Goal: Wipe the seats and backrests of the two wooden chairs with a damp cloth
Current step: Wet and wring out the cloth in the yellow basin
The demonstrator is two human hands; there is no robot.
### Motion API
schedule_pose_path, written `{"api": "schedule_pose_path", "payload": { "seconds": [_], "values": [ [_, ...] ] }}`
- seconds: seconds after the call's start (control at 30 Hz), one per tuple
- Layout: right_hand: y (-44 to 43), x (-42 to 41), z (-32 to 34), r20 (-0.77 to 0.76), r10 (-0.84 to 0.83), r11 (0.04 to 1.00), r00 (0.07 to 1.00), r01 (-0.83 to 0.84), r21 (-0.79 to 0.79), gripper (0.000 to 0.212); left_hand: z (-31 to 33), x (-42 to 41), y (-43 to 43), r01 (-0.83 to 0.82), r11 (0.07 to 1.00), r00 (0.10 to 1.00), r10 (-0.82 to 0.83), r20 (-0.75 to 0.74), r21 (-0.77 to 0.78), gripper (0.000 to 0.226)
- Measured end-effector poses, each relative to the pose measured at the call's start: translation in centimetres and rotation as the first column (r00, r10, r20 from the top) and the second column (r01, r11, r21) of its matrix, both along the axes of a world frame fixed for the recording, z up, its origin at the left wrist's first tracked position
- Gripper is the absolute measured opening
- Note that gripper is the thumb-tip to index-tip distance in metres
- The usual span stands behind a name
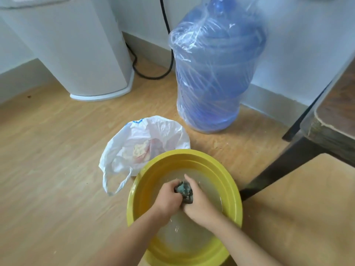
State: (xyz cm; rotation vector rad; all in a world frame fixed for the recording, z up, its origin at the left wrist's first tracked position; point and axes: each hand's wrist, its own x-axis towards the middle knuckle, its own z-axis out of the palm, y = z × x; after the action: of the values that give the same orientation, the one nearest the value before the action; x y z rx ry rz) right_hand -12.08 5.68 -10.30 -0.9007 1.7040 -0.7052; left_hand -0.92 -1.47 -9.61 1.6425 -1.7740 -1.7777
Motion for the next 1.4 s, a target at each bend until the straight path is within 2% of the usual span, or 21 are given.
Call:
{"api": "schedule_pose_path", "payload": {
  "seconds": [0.03, 0.07, 0.13, 0.17, 0.23, 0.3, 0.37, 0.5, 0.57, 0.7, 0.87, 1.0, 1.1, 1.17, 1.27, 1.4],
  "values": [
    [-0.3, 0.0, 0.5, 0.181, -0.089, 0.995, 0.979, 0.094, -0.016, 0.087, 0.4, -0.2, 0.4, -0.094, 0.990, 0.993, 0.102, -0.068, 0.106, 0.053],
    [-0.7, 0.0, 0.9, 0.295, -0.159, 0.985, 0.942, 0.174, -0.025, 0.083, 1.0, -0.4, 0.8, -0.162, 0.965, 0.974, 0.190, -0.126, 0.207, 0.053],
    [-1.4, 0.1, 1.6, 0.398, -0.264, 0.952, 0.879, 0.304, -0.040, 0.065, 2.2, -0.7, 1.1, -0.240, 0.883, 0.903, 0.356, -0.240, 0.403, 0.038],
    [-1.7, 0.4, 1.9, 0.401, -0.298, 0.933, 0.866, 0.353, -0.069, 0.049, 2.9, -0.6, 1.1, -0.249, 0.824, 0.848, 0.439, -0.296, 0.509, 0.032],
    [-1.7, 0.9, 1.9, 0.233, -0.318, 0.910, 0.919, 0.365, -0.198, 0.027, 3.8, -0.6, 0.9, -0.216, 0.718, 0.739, 0.564, -0.370, 0.662, 0.038],
    [-1.3, 1.4, 1.7, -0.002, -0.265, 0.907, 0.964, 0.248, -0.340, 0.032, 4.3, -0.8, 0.7, -0.220, 0.678, 0.709, 0.605, -0.363, 0.701, 0.052],
    [-0.9, 1.6, 1.9, -0.106, -0.222, 0.905, 0.969, 0.164, -0.393, 0.045, 4.6, -1.2, 0.6, -0.277, 0.692, 0.739, 0.596, -0.313, 0.666, 0.051],
    [-0.5, 1.6, 2.4, 0.030, -0.283, 0.894, 0.959, 0.275, -0.353, 0.065, 5.7, -2.0, 0.6, -0.295, 0.759, 0.836, 0.499, -0.227, 0.581, 0.039],
    [-0.3, 1.6, 2.7, 0.029, -0.265, 0.904, 0.964, 0.259, -0.340, 0.070, 6.5, -2.1, 0.7, -0.315, 0.785, 0.867, 0.467, -0.176, 0.533, 0.036],
    [-0.5, 1.2, 3.1, -0.022, -0.234, 0.920, 0.972, 0.214, -0.328, 0.051, 7.0, -2.6, 0.4, -0.284, 0.819, 0.896, 0.411, -0.165, 0.499, 0.039],
    [-0.7, 0.6, 3.2, -0.069, -0.261, 0.916, 0.963, 0.224, -0.333, 0.049, 7.0, -3.2, 0.5, -0.244, 0.859, 0.919, 0.353, -0.175, 0.449, 0.043],
    [-0.6, 0.2, 3.1, -0.066, -0.289, 0.917, 0.955, 0.256, -0.305, 0.046, 6.7, -3.6, 0.1, -0.247, 0.871, 0.931, 0.334, -0.144, 0.424, 0.026],
    [-0.9, 0.2, 3.5, -0.040, -0.319, 0.911, 0.947, 0.295, -0.287, 0.046, 6.4, -3.9, -0.2, -0.263, 0.850, 0.929, 0.351, -0.118, 0.456, 0.045],
    [-1.2, 0.3, 3.9, -0.017, -0.339, 0.906, 0.941, 0.322, -0.274, 0.048, 6.4, -4.2, -0.3, -0.274, 0.854, 0.930, 0.352, -0.102, 0.443, 0.048],
    [-1.6, 0.9, 4.6, 0.041, -0.399, 0.884, 0.916, 0.396, -0.249, 0.048, 6.4, -4.7, -0.6, -0.251, 0.869, 0.927, 0.342, -0.151, 0.427, 0.064],
    [-1.7, 1.2, 5.5, 0.125, -0.463, 0.855, 0.877, 0.479, -0.196, 0.045, 7.1, -4.9, -0.4, -0.282, 0.882, 0.920, 0.361, -0.156, 0.376, 0.047]
  ]
}}
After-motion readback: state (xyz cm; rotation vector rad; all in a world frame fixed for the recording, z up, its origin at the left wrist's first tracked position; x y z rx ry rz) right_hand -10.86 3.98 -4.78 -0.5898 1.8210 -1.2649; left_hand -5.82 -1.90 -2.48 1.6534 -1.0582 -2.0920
